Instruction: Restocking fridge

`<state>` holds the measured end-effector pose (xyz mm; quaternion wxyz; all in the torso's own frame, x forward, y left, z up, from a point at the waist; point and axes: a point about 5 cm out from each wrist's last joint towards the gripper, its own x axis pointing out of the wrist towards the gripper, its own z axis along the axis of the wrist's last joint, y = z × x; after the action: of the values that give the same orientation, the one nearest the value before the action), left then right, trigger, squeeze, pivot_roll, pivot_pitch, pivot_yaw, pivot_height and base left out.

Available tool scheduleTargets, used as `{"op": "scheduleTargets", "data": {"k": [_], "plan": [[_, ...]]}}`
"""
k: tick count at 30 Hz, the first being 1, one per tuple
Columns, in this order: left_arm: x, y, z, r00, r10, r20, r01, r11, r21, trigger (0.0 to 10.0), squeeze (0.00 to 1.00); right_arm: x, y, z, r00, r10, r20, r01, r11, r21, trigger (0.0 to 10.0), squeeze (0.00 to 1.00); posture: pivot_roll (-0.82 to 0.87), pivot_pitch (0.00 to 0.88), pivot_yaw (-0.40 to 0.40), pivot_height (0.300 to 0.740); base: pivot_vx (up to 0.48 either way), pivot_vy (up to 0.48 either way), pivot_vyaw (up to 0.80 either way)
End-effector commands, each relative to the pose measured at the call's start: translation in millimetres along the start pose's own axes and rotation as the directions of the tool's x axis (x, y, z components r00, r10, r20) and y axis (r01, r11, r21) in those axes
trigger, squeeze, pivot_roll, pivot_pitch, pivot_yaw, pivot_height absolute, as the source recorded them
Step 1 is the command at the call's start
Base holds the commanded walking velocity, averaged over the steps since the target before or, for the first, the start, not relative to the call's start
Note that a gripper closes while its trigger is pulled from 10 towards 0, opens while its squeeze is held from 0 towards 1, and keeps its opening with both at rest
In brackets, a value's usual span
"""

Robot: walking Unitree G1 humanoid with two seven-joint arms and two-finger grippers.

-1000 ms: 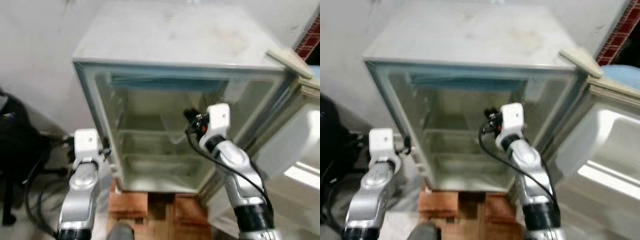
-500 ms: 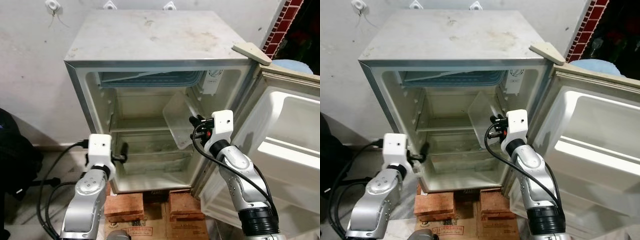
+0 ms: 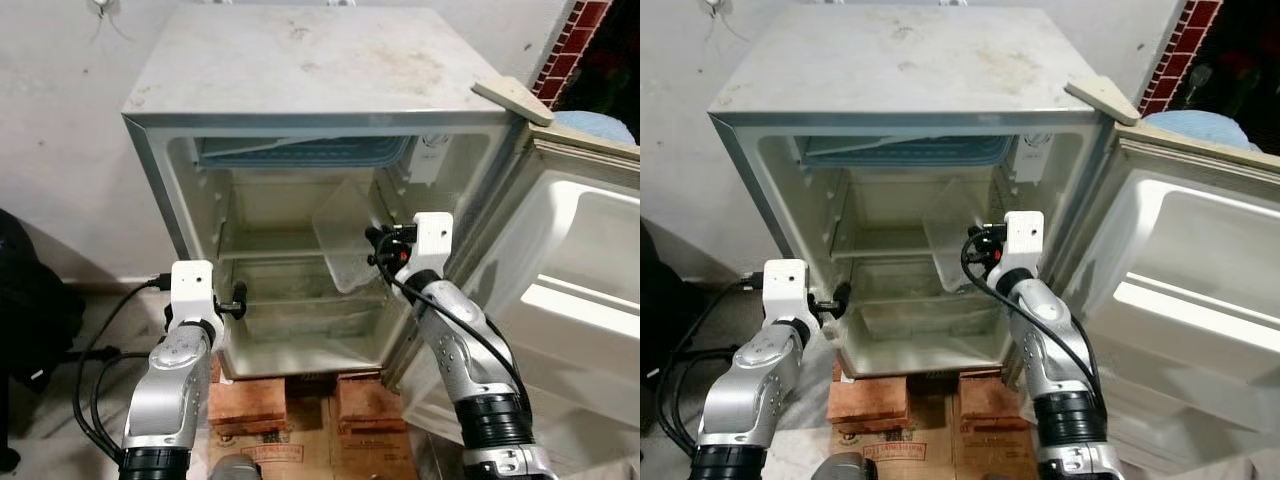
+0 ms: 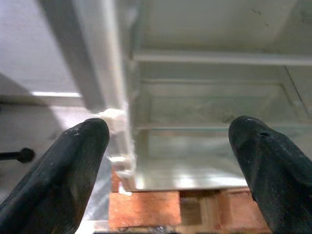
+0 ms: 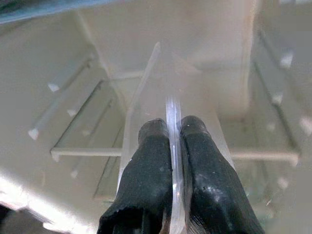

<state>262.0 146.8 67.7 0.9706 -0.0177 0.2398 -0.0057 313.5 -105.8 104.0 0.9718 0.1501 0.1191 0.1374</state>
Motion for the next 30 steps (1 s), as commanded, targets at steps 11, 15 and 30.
{"op": "scheduleTargets", "data": {"k": [11, 15, 30], "plan": [[-38.1, -22.3, 0.9, 0.992, -0.12, 0.033, 0.121, 0.992, -0.022, 10.0, 0.0, 36.6, 1.4, 0.7, 0.991, -0.136, -0.014, 0.136, 0.963, 0.234, 10.0, 0.0, 0.14, 0.172, -0.064, 0.74, 0.0, 0.0, 0.0], [-59.0, -23.2, -5.0, 0.992, -0.122, 0.025, 0.123, 0.992, -0.012, 10.0, 0.0, 42.7, -4.2, 7.2, 0.983, -0.186, 0.008, 0.174, 0.93, 0.324, 10.0, 0.0, 0.18, 0.199, -0.065, 0.74, 0.0, 0.0, 0.0], [-98.3, -25.2, -19.3, 0.995, -0.092, -0.05, 0.089, 0.995, -0.046, 10.0, 0.0, 62.0, -8.5, 22.7, 0.926, -0.377, -0.028, 0.337, 0.789, 0.513, 10.0, 0.0, 0.27, 0.248, -0.085, 0.74, 0.0, 0.0, 0.0]]}}
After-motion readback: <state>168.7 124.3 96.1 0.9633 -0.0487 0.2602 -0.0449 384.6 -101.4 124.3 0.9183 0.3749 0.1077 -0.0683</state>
